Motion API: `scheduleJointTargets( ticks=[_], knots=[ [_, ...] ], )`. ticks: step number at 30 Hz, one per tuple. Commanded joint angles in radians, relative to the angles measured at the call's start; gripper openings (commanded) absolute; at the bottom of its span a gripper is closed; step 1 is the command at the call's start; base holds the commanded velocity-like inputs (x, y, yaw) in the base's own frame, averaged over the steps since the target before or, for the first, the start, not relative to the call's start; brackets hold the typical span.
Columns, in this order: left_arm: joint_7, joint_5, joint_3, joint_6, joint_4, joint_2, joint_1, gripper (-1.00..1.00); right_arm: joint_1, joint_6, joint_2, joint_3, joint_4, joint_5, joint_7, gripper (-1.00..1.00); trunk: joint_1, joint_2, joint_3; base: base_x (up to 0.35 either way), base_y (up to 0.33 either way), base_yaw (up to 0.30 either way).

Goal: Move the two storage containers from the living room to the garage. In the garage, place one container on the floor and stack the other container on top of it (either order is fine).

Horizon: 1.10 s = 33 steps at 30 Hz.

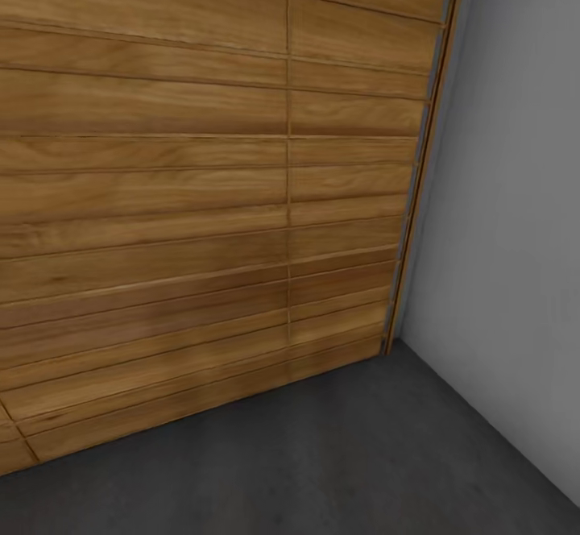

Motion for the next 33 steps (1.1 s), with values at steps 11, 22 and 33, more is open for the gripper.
scheduleJointTargets(
  ticks=[11, 22, 33],
  knots=[
    [0.000, 0.000, 0.000, -0.001, 0.000, 0.000, 0.000, 1.00, 0.000, -0.009, -0.001, -0.002, 0.002, 0.002, 0.000, 1.00, 0.000, 0.000, 0.000, 0.000, 0.000, 0.297],
    [0.000, 0.000, 0.000, -0.001, 0.000, 0.000, 0.000, 1.00, 0.000, -0.015, -0.001, -0.003, 0.002, 0.001, -0.001, 1.00, 0.000, 0.000, 0.000, 0.000, 0.000, 0.300],
    [0.000, 0.000, 0.000, -0.001, 0.000, 0.000, 0.000, 1.00, 0.000, -0.015, -0.001, -0.004, 0.002, -0.001, -0.001, 1.00, 0.000, 0.000, 0.000, 0.000, 0.000, 0.300]
  ],
)
